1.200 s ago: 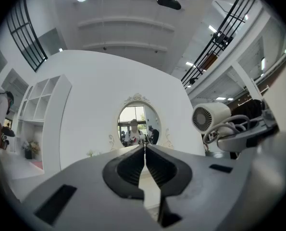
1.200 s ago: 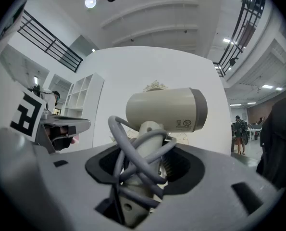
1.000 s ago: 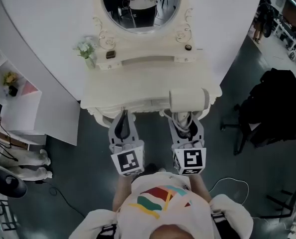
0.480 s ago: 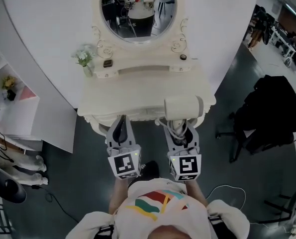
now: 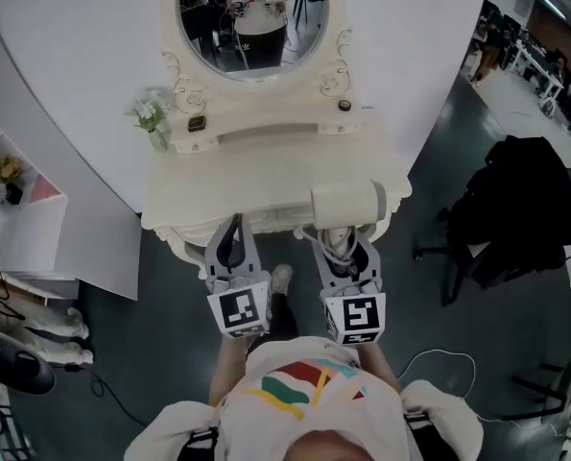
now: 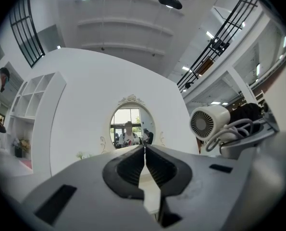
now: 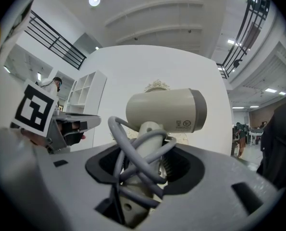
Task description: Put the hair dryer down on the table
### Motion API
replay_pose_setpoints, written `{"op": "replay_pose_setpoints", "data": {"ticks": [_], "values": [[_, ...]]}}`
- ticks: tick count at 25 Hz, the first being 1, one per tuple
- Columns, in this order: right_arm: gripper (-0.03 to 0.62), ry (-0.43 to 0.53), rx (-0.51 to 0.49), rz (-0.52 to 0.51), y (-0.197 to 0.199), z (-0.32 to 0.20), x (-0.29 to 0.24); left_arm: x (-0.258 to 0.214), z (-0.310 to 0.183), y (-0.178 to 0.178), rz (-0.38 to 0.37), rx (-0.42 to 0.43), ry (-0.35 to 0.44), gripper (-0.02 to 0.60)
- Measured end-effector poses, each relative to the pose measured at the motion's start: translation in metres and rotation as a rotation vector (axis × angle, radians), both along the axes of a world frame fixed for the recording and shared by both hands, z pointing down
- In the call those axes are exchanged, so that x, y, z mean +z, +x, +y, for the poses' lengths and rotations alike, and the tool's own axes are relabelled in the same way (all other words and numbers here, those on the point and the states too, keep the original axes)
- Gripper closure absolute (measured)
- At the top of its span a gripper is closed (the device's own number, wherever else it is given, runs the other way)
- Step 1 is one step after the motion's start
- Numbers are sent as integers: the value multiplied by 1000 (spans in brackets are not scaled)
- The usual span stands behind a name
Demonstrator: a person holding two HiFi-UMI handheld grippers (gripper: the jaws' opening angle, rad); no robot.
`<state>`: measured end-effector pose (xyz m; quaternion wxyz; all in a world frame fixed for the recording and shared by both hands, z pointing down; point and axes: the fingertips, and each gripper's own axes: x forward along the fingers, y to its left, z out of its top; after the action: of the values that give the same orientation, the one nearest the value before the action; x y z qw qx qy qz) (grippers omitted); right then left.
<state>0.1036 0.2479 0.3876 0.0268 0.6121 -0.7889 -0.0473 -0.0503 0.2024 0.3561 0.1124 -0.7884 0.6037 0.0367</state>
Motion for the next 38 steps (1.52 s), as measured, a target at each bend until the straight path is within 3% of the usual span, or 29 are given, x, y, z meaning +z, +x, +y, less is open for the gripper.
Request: {"op": "replay_pose_setpoints", "data": {"ticks": [17, 23, 33, 38], "values": [[379, -5, 11, -36, 1, -76, 3, -1, -66, -3, 28, -6, -38, 571], [379, -6, 15, -37, 3, -116, 3, 5, -111, -6, 28, -16, -29, 572], [379, -26, -13, -24, -12, -203, -1, 11, -192, -15, 41, -22, -94, 571], [381, -46, -26, -1, -25, -255, -2, 7, -247, -23, 54, -26, -70, 571]]}}
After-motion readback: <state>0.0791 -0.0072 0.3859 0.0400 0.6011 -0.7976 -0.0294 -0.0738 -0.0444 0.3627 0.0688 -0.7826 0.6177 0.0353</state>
